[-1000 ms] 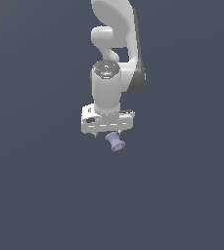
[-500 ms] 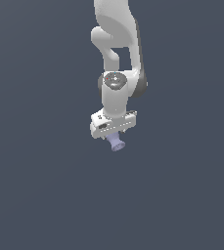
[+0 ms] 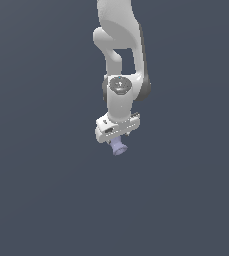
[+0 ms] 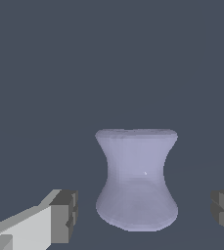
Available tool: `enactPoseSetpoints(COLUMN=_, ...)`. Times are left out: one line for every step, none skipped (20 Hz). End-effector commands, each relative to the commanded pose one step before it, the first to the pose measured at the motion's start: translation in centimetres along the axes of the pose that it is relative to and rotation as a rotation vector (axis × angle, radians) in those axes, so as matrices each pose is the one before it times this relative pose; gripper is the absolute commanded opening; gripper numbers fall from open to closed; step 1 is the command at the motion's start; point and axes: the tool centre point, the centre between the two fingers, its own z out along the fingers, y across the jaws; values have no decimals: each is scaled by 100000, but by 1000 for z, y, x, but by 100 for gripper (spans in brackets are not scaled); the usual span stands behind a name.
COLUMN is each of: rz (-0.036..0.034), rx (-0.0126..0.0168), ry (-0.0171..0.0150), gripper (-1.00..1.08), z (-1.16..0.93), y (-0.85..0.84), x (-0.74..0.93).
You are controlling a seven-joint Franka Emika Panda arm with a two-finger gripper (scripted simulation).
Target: Pick up the object and move it to a goal position.
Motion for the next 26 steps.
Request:
enactPoseSetpoints(rz=10, rx=-16, ry=23, gripper=100, z=115, y=16, x=-3)
enactPoseSetpoints(rz=0, rx=0, ry=0, gripper=100, z=170, y=5, x=-10)
enactPoseSetpoints(rz=-69, rx=5, ry=4, gripper=100, z=237, y=-28, x=2)
enactPoseSetpoints(rz=0, rx=0, ry=0, gripper=100, z=304, y=9, x=-18)
enactPoseSetpoints(rz=-69, rx=6, ry=4, gripper=100, z=369, y=-25, x=-8)
enactPoseSetpoints(rz=-69, rx=6, ry=4, gripper=100, z=433, y=-23, x=-12)
enactPoseSetpoints(rz=0, rx=0, ry=0, gripper=100, z=496, y=13, x=-32)
enactPoseSetpoints(rz=-97, rx=9, ry=6, gripper=100, z=551, y=-35, x=-13)
enactPoseSetpoints(rz=-69, rx=6, ry=4, gripper=100, z=522, y=-20, x=-15)
enactPoseSetpoints(rz=-49, rx=3, ry=3, gripper=100, z=457, y=-9, x=-11)
enactPoseSetpoints(rz=0, rx=0, ry=0, gripper=100, z=393, y=17, x=-12)
enactPoseSetpoints(rz=-69, rx=1, ry=3, gripper=100, z=325, y=-18, x=14)
enactPoseSetpoints(rz=0, rx=0, ry=0, gripper=100, z=259, y=18, x=7)
enactPoseSetpoints(rz=0, rx=0, ry=0, gripper=100, z=193, y=18, x=14)
enactPoseSetpoints(rz=-68, rx=-14, ry=-1, gripper=100, z=128, y=-21, x=33)
enactPoseSetpoints(rz=0, rx=0, ry=0, gripper=100, z=75, y=11, x=14)
enactPoseSetpoints(rz=0, rx=0, ry=0, gripper=100, z=24, y=4, x=5)
enactPoseSetpoints(rz=0, rx=0, ry=0, gripper=-100, z=0, y=0, x=0)
enactPoseSetpoints(rz=0, rx=0, ry=0, gripper=-100, z=0, y=0, x=0)
enactPoseSetpoints(rz=0, rx=0, ry=0, gripper=-100, z=0, y=0, x=0)
enactPoseSetpoints(rz=0, rx=0, ry=0, gripper=-100, z=0, y=0, x=0)
enactPoseSetpoints(rz=0, rx=0, ry=0, gripper=-100, z=0, y=0, x=0)
enactPoseSetpoints(rz=0, rx=0, ry=0, gripper=-100, z=0, y=0, x=0)
enactPoseSetpoints(rz=0, rx=0, ry=0, gripper=-100, z=0, y=0, x=0)
enactPoseSetpoints(rz=0, rx=0, ry=0, gripper=-100, z=0, y=0, x=0)
enactPoseSetpoints(rz=0, rx=0, ry=0, gripper=-100, z=0, y=0, x=0)
